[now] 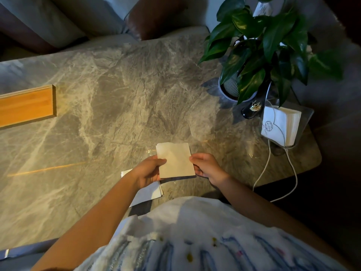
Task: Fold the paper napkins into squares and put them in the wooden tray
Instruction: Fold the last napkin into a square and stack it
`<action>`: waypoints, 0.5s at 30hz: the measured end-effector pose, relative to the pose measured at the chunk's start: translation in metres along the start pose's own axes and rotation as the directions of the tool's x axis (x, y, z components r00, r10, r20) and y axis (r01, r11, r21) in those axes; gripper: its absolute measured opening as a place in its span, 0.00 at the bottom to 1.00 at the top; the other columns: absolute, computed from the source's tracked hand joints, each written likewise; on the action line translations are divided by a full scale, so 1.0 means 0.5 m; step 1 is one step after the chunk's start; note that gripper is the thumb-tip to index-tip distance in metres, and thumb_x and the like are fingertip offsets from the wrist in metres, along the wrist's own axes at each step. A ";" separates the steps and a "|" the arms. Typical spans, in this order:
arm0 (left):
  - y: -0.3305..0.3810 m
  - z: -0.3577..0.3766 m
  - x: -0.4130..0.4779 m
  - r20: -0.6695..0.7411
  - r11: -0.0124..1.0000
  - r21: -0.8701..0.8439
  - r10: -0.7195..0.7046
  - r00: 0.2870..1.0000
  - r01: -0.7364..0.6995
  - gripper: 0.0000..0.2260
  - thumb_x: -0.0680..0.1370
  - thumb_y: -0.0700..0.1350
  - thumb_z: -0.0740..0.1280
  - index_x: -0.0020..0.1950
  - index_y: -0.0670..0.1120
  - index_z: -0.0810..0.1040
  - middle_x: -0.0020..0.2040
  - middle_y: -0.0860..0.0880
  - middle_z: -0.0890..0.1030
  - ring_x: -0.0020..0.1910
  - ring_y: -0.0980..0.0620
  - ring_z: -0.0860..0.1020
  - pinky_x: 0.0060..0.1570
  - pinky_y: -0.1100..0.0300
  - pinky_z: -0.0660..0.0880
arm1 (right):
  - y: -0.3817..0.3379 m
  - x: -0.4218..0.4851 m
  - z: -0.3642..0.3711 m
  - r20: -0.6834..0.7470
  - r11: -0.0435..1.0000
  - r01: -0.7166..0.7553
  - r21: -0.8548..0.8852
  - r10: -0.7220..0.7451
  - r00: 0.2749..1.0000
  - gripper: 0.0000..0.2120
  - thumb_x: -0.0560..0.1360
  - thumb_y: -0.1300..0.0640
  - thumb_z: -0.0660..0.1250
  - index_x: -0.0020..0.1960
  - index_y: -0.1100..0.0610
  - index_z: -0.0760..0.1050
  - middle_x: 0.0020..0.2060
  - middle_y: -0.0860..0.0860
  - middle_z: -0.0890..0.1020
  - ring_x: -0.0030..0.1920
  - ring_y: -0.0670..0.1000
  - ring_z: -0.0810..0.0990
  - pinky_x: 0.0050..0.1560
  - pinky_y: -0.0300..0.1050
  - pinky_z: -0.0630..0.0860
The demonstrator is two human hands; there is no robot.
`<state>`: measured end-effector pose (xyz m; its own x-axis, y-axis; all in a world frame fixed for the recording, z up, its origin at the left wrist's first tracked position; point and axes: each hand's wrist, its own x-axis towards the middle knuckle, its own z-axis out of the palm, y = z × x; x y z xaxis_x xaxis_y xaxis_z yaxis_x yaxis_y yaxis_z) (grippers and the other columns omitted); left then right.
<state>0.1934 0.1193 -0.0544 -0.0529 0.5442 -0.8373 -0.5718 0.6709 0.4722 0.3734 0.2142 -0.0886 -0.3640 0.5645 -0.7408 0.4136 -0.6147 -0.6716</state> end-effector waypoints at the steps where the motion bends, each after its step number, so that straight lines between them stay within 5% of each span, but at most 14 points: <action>1: 0.000 -0.008 -0.004 -0.012 0.999 0.033 0.015 1.000 -0.014 0.08 0.79 0.36 0.59 0.53 0.43 0.75 0.48 0.42 0.82 0.45 0.47 0.81 0.35 0.56 0.82 | -0.001 -0.002 0.006 0.003 1.000 0.008 -0.014 -0.008 1.000 0.05 0.77 0.59 0.65 0.47 0.55 0.80 0.28 0.49 0.75 0.28 0.45 0.71 0.32 0.37 0.72; 4: -0.005 -0.039 -0.018 -0.050 0.992 0.109 0.071 0.996 -0.066 0.08 0.80 0.37 0.59 0.55 0.43 0.77 0.46 0.44 0.82 0.43 0.49 0.81 0.34 0.60 0.81 | -0.009 -0.011 0.031 0.016 0.999 0.037 -0.025 -0.036 0.999 0.04 0.77 0.61 0.66 0.46 0.58 0.80 0.28 0.50 0.74 0.27 0.45 0.68 0.28 0.35 0.70; 9: -0.034 -0.090 -0.046 -0.142 0.967 0.213 0.171 0.975 -0.138 0.11 0.79 0.38 0.59 0.59 0.44 0.76 0.43 0.46 0.81 0.40 0.51 0.79 0.37 0.60 0.76 | -0.012 -0.029 0.088 0.067 0.997 0.035 -0.075 -0.030 0.997 0.08 0.77 0.61 0.65 0.56 0.61 0.77 0.32 0.51 0.76 0.31 0.47 0.72 0.36 0.38 0.74; 15: -0.075 -0.141 -0.078 -0.268 0.963 0.207 0.226 0.936 -0.173 0.10 0.79 0.45 0.61 0.59 0.47 0.76 0.48 0.46 0.82 0.46 0.47 0.80 0.42 0.56 0.76 | -0.004 -0.038 0.150 0.176 0.980 0.006 -0.200 0.030 0.984 0.05 0.79 0.58 0.63 0.54 0.55 0.74 0.40 0.49 0.79 0.35 0.46 0.77 0.34 0.37 0.73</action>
<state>0.1594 0.0372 -0.0589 -0.3984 0.5262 -0.7512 -0.3722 0.6558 0.6568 0.3168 0.1630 -0.0739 -0.4926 0.4404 -0.7506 0.5697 -0.4888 -0.6607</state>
